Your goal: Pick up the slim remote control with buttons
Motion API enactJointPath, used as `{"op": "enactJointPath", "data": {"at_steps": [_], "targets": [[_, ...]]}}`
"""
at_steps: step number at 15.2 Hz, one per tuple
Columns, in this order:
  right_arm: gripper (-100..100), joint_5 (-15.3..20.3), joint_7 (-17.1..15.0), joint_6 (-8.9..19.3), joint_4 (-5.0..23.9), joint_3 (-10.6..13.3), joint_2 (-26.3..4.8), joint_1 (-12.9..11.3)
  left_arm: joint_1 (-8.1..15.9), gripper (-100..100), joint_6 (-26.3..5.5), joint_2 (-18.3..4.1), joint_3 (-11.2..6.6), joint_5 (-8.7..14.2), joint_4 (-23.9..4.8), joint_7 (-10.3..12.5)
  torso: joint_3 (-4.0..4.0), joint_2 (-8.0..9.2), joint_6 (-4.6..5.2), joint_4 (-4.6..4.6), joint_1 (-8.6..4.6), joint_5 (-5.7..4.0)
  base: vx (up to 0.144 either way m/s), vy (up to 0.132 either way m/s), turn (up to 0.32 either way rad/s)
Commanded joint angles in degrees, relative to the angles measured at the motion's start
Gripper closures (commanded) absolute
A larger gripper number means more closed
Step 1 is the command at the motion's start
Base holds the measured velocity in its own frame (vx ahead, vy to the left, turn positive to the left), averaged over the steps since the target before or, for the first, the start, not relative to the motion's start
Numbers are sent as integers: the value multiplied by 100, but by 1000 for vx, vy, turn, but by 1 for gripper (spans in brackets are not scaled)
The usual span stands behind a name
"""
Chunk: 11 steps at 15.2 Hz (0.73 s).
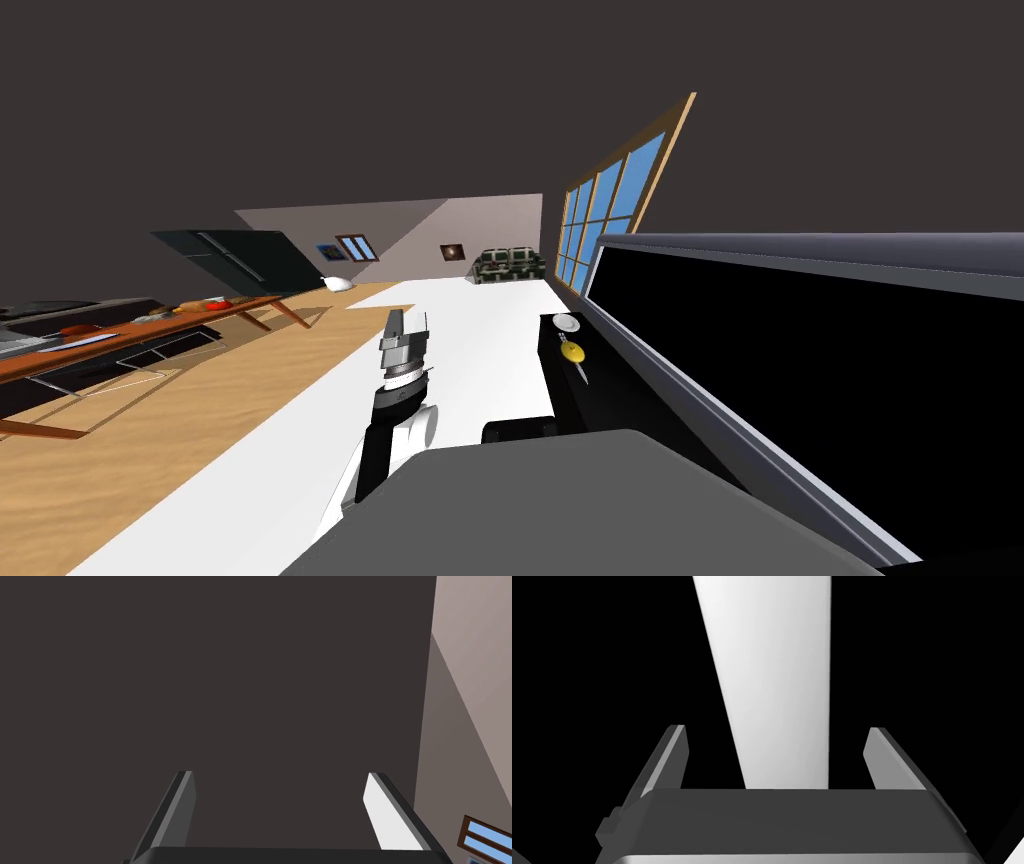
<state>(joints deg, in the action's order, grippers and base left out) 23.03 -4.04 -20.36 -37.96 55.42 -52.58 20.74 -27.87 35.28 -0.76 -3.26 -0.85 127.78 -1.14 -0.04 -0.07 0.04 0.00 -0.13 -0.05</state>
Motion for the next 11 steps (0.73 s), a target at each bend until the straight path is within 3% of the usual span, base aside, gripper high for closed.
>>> {"op": "enactJointPath", "data": {"at_steps": [1,2,3,7,8,11], "targets": [[-100,14,45,85,80,-32,167,-26,0,0,0,0,0,0,0,0,0,0,0,0,0,0,-37,-42,33],[-100,3,35,18,54,-28,81,-5,0,0,0,0,0,0,0,0,2,3,0,1,1,1,-8,0,11],[100,4,47,31,59,-34,97,-4,0,0,0,0,0,0,0,0,0,-1,0,0,11,3,0,0,0],[100,10,58,22,50,-28,101,-5,0,0,0,1,0,0,0,0,-4,-7,5,-1,7,3,0,1,3],[100,-3,-30,-35,-57,32,-95,9,0,0,0,1,0,0,0,0,-4,-7,5,-1,6,3,9,21,-49],[100,-17,-89,-130,-167,83,-304,36,-1,0,0,1,1,0,0,0,-10,-17,6,-4,25,11,28,49,-58]]}}
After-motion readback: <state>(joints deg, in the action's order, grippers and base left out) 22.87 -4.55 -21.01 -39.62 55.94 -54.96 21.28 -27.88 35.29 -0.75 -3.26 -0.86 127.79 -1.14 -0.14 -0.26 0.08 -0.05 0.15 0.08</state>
